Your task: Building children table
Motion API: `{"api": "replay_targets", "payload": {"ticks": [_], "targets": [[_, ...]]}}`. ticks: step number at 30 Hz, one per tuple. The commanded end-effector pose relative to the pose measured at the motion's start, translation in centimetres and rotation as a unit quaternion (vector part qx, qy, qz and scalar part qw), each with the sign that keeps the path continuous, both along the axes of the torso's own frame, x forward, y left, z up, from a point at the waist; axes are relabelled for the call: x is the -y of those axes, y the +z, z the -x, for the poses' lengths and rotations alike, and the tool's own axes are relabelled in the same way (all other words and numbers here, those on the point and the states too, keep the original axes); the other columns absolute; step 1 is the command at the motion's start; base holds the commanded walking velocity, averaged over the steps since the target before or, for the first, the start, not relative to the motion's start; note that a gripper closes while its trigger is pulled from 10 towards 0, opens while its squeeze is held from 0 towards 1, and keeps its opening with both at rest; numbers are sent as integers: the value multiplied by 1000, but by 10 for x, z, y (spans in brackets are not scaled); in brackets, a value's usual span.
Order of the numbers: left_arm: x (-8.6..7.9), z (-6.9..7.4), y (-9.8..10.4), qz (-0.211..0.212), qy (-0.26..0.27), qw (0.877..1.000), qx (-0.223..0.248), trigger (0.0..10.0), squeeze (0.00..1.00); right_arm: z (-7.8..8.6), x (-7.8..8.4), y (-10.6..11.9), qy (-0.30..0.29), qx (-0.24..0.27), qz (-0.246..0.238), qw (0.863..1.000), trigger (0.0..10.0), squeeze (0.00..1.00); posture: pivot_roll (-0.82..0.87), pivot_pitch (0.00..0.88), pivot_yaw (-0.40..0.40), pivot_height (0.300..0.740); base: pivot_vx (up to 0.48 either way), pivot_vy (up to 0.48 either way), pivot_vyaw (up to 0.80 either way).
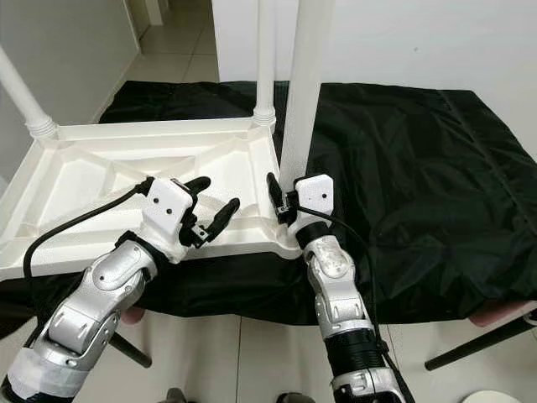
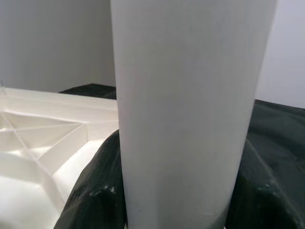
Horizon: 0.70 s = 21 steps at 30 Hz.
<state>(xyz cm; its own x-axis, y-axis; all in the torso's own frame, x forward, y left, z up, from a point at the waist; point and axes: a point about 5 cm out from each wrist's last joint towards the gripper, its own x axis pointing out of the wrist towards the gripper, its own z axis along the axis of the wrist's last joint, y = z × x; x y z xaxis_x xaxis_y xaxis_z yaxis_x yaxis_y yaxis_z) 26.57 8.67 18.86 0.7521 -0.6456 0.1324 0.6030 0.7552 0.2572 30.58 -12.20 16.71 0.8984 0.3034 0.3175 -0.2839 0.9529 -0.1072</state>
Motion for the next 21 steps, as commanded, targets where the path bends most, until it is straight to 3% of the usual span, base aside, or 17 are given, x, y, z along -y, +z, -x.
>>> {"api": "replay_targets", "payload": {"ticks": [1,13,21], "targets": [[2,11,-15,-35,-59,997,-37,10000,0,10,6,-13,6,-30,-1,1000,10000,0,-57,78,25,740,0,0,0],[-4,12,-20,-40,-50,997,-48,10000,0,12,4,-14,13,-32,4,999,10000,0,-53,73,24,740,0,0,0],[-1,12,-19,-36,-54,997,-47,10000,0,10,0,12,28,3,-12,1000,10000,0,-55,71,20,740,0,0,0]]}}
